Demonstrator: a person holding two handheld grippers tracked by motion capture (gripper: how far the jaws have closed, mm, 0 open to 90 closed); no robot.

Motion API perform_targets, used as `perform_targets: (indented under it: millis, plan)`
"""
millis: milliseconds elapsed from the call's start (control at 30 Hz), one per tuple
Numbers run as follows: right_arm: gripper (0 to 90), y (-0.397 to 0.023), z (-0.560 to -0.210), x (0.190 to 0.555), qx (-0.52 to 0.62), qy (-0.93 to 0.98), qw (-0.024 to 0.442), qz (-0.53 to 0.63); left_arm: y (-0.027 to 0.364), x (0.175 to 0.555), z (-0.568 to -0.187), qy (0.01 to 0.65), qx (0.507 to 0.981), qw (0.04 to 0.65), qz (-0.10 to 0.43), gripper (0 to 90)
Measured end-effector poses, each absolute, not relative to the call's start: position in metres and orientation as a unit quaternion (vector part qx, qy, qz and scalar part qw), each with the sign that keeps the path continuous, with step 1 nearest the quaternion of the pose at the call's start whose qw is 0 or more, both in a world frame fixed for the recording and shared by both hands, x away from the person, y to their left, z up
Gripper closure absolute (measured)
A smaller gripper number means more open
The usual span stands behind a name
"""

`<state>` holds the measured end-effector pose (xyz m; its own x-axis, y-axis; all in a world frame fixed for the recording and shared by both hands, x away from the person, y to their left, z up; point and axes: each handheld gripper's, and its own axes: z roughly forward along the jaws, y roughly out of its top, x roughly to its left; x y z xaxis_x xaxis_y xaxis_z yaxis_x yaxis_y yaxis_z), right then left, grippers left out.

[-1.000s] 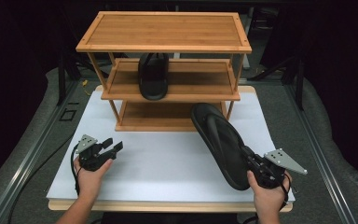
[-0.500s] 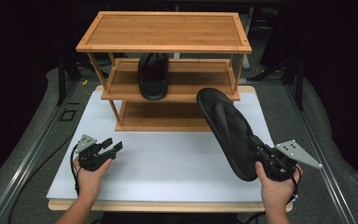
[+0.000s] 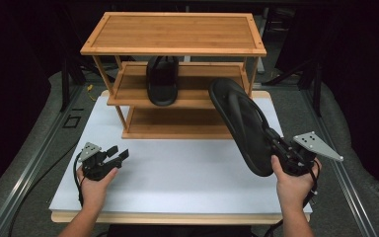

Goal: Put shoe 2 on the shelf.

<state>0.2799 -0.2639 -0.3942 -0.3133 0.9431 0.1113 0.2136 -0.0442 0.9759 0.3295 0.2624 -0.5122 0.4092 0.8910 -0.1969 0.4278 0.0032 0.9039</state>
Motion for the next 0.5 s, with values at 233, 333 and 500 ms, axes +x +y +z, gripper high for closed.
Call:
perform_targets:
  millis: [233,333,500]
  plan:
    - [84.6,-0.256,-0.388,0.295,0.479,0.607,0.334,0.540,0.262,0.329,-0.512,0.492,0.670,0.508,0.226,46.7]
    - [84.6,-0.252,-0.385,0.302,0.480,0.608,0.330,0.539,0.263,0.329,-0.512,0.493,0.669,0.509,0.225,46.5]
    - [84.6,-0.242,-0.380,0.316,0.478,0.614,0.329,0.535,0.262,0.329,-0.512,0.491,0.671,0.509,0.224,46.5]
